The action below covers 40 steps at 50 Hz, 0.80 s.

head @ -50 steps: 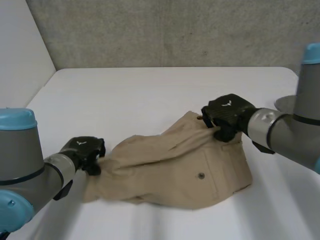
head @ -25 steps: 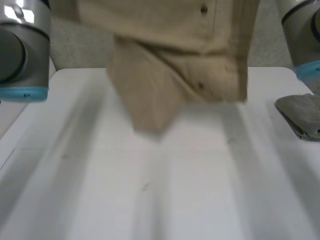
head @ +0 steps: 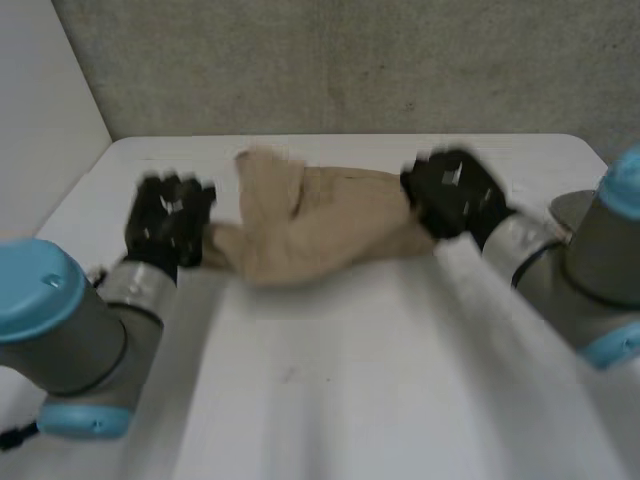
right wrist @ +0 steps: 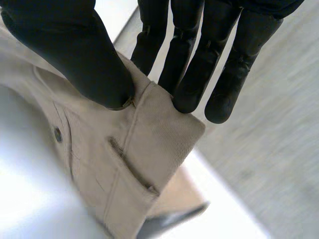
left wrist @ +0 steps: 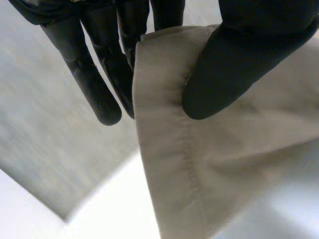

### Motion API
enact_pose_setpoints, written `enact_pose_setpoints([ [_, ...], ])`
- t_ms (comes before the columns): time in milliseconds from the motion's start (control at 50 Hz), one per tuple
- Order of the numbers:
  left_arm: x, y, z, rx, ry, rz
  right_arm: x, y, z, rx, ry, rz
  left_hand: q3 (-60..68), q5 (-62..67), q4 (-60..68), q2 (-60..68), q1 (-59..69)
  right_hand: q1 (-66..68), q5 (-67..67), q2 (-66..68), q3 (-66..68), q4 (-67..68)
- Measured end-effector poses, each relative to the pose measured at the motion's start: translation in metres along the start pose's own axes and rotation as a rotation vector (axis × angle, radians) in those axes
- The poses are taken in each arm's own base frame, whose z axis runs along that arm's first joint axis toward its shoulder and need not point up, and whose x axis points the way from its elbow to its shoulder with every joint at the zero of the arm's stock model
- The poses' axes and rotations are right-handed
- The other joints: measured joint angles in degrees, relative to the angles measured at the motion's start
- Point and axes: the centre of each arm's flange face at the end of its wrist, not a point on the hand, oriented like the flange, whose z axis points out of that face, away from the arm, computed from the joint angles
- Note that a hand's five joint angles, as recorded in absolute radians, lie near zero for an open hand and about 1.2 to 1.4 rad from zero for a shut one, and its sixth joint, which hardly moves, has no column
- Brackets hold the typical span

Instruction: Fold the laundry.

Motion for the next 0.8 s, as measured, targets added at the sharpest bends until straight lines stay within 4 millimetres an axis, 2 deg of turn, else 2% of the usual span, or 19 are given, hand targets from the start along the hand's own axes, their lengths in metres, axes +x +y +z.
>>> enact_pose_setpoints([
  [20,0.006,0.014,-0.008,-0.081,0.031,0.015,-0.007,0.011,-0.003,-0.047,-0.022,-0.010,0.0,0.0,0.0,0.0,0.0,0.0,0.0,0.0,0.0,0.0],
  [40,0.007,0.018,-0.011,-0.110,0.043,0.021,-0.016,0.028,-0.009,-0.134,-0.059,-0.033,0.0,0.0,0.0,0.0,0.0,0.0,0.0,0.0,0.0,0.0],
  [120,0.016,0.031,-0.031,-0.251,0.106,0.047,-0.027,0.048,-0.026,-0.312,-0.118,-0.091,0.0,0.0,0.0,0.0,0.0,0.0,0.0,0.0,0.0,0.0],
  [140,0.019,0.032,-0.043,-0.314,0.139,0.060,-0.031,0.054,-0.038,-0.415,-0.156,-0.122,0.0,0.0,0.0,0.0,0.0,0.0,0.0,0.0,0.0,0.0],
  [220,0.020,0.026,-0.069,-0.415,0.198,0.080,-0.037,0.057,-0.065,-0.594,-0.241,-0.155,0.0,0.0,0.0,0.0,0.0,0.0,0.0,0.0,0.0,0.0],
  [260,0.018,0.019,-0.087,-0.469,0.233,0.094,-0.039,0.050,-0.083,-0.666,-0.284,-0.167,0.0,0.0,0.0,0.0,0.0,0.0,0.0,0.0,0.0,0.0],
  [320,0.017,0.014,-0.103,-0.508,0.264,0.107,-0.041,0.043,-0.097,-0.698,-0.308,-0.179,-0.7,-0.3,-0.7,-0.7,-0.3,0.0,0.0,0.0,0.0,0.0],
  [360,0.017,0.008,-0.117,-0.535,0.300,0.123,-0.043,0.037,-0.110,-0.713,-0.328,-0.199,-13.3,-9.9,-12.5,-13.6,-10.5,0.0,0.0,0.0,0.0,0.0],
  [380,0.018,0.005,-0.124,-0.543,0.319,0.133,-0.045,0.035,-0.120,-0.719,-0.343,-0.216,-28.2,-26.2,-28.9,-30.1,-28.6,0.0,0.0,0.0,0.0,0.0],
  [400,0.019,0.004,-0.126,-0.545,0.329,0.140,-0.046,0.034,-0.122,-0.720,-0.348,-0.221,-37.8,-35.9,-38.6,-39.7,-39.5,0.0,0.0,0.0,0.0,0.0],
  [440,0.020,-0.001,-0.128,-0.537,0.345,0.159,-0.048,0.034,-0.130,-0.722,-0.362,-0.235,-51.8,-49.1,-52.3,-52.5,-51.7,0.0,0.0,0.0,0.0,0.0],
  [480,0.019,-0.004,-0.126,-0.521,0.347,0.171,-0.049,0.035,-0.133,-0.722,-0.368,-0.239,-55.3,-52.6,-56.1,-56.0,-53.6,0.0,0.0,0.0,0.0,0.0],
  [560,0.017,-0.015,-0.109,-0.436,0.319,0.203,-0.051,0.036,-0.137,-0.713,-0.380,-0.242,-56.3,-53.1,-57.1,-57.0,-53.6,0.0,0.0,0.0,0.0,0.0],
  [680,0.021,-0.038,-0.049,-0.159,0.268,0.222,-0.050,0.037,-0.133,-0.684,-0.370,-0.241,-53.9,-51.3,-54.2,-54.2,-50.0,0.0,0.0,0.0,0.0,0.0],
  [800,0.047,-0.038,-0.001,0.021,0.405,0.206,-0.051,0.042,-0.130,-0.669,-0.357,-0.245,-49.2,-46.4,-49.3,-49.5,-45.2,0.0,0.0,0.0,0.0,0.0],
])
